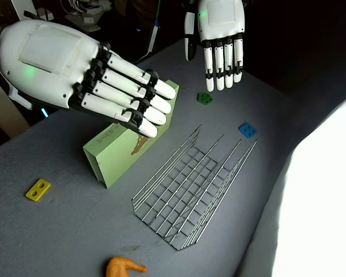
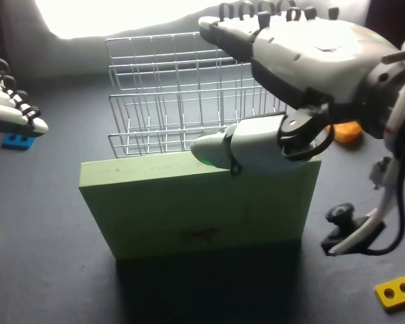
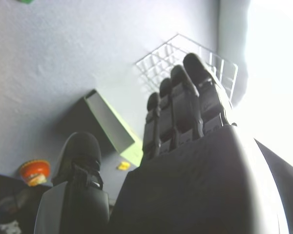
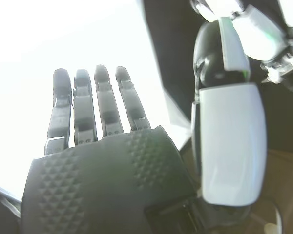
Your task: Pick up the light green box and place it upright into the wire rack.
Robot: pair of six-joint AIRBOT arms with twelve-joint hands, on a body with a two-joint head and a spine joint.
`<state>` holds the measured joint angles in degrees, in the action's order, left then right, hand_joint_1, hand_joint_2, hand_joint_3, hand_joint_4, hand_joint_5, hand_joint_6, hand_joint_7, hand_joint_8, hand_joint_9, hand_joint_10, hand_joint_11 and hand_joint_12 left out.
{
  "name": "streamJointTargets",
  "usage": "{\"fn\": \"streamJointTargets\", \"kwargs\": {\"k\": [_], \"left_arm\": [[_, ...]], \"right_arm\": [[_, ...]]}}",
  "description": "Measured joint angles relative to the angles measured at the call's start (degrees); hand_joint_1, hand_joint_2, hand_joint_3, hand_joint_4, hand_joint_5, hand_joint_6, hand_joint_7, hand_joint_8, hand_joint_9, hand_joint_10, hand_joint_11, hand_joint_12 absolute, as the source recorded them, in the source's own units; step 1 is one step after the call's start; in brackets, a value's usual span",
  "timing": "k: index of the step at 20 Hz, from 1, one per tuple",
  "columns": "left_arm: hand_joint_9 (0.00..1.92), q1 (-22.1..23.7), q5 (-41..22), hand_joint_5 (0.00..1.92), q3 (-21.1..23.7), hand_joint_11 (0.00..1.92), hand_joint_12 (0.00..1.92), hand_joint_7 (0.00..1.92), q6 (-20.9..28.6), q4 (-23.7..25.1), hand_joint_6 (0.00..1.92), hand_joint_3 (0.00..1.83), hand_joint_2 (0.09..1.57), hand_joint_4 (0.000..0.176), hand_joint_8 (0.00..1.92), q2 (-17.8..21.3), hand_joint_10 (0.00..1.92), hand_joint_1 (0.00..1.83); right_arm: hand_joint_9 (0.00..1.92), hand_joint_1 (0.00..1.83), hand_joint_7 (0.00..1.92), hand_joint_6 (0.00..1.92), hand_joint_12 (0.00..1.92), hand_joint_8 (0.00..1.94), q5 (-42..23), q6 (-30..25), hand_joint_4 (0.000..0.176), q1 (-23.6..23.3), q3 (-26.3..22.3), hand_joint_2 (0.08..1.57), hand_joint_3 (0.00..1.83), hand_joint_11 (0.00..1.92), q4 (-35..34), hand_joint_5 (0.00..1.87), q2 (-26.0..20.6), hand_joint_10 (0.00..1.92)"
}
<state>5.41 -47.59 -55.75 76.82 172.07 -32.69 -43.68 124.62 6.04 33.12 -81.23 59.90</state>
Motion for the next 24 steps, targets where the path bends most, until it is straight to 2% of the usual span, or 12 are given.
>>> {"fn": "streamJointTargets", "kwargs": {"k": [2, 4, 7, 10, 13, 16, 21, 24], "left_arm": [[0.22, 0.0, 0.11, 0.18, 0.17, 0.0, 0.77, 0.21, 0.17, -0.13, 0.0, 0.0, 1.34, 0.0, 0.0, -0.02, 0.0, 0.23], [0.22, -0.26, 0.2, 0.19, 0.22, 0.0, 0.78, 0.2, 0.17, 0.02, 0.01, 0.0, 1.33, 0.0, 0.0, 0.0, 0.0, 0.25], [0.22, -0.46, 0.02, 0.18, 0.09, 0.0, 0.75, 0.19, 1.03, 0.02, 0.0, 0.0, 1.34, 0.0, 0.0, 0.0, 0.0, 0.26], [0.23, -0.66, 0.13, 0.18, 0.09, 0.0, 0.78, 0.2, 1.46, 0.02, 0.0, 0.0, 1.34, 0.0, 0.0, 0.0, 0.0, 0.22], [0.2, -0.66, 0.17, 0.17, -1.11, 0.0, 0.79, 0.19, 2.36, -0.04, 0.0, 0.0, 1.35, 0.0, 0.0, -0.13, 0.0, 0.23], [0.22, -0.83, 0.44, 0.19, -2.47, 0.0, 0.83, 0.21, 3.26, 0.02, 0.01, 0.0, 1.35, 0.0, 0.01, -0.5, 0.01, 0.24], [0.22, -2.03, 0.31, 0.18, -2.47, 0.0, 0.76, 0.2, 4.26, 0.02, 0.0, 0.0, 1.35, 0.0, 0.0, -0.68, 0.0, 0.21], [0.21, -2.1, 0.2, 0.18, -2.45, 0.0, 0.75, 0.19, 4.28, 0.02, 0.0, 0.0, 1.35, 0.0, 0.0, -0.68, 0.0, 0.21]], "right_arm": [[0.11, 0.79, 0.11, 0.0, 0.48, 0.0, -0.15, 1.2, 0.0, 1.25, 0.79, 0.97, 0.0, 0.0, 0.09, 0.06, 2.03, 0.01], [0.1, 0.81, 0.1, 0.0, 0.48, 0.0, -0.24, 2.38, 0.0, 2.08, 2.51, 0.97, 0.0, 0.0, -4.48, 0.05, 4.79, 0.0], [0.1, 0.82, 0.11, 0.0, 0.44, 0.0, -1.29, 2.67, 0.0, 2.05, 4.61, 0.96, 0.0, 0.0, -5.38, 0.04, 7.61, 0.0], [0.1, 0.84, 0.11, 0.0, 0.42, 0.0, -1.81, 3.37, 0.0, 2.38, 7.06, 0.97, 0.0, 0.0, -9.81, 0.04, 9.81, 0.0], [0.11, 0.86, 0.11, 0.0, 0.48, 0.0, -2.19, 5.22, 0.0, 3.56, 9.16, 0.96, 0.0, 0.0, -10.36, 0.04, 12.04, 0.0], [0.1, 0.9, 0.1, 0.0, 0.45, 0.0, -2.05, 5.77, 0.0, 3.93, 9.18, 0.95, 0.0, 0.0, -10.8, 0.02, 12.7, 0.0], [0.08, 0.87, 0.09, 0.0, 0.32, 0.0, -1.31, 5.77, 0.0, 3.93, 9.53, 0.96, 0.0, 0.0, -10.64, 0.0, 13.92, 0.0], [0.07, 0.89, 0.09, 0.0, 0.31, 0.0, -1.55, 5.73, 0.0, 4.24, 9.7, 0.96, 0.0, 0.0, -10.34, 0.0, 13.92, 0.0]]}}
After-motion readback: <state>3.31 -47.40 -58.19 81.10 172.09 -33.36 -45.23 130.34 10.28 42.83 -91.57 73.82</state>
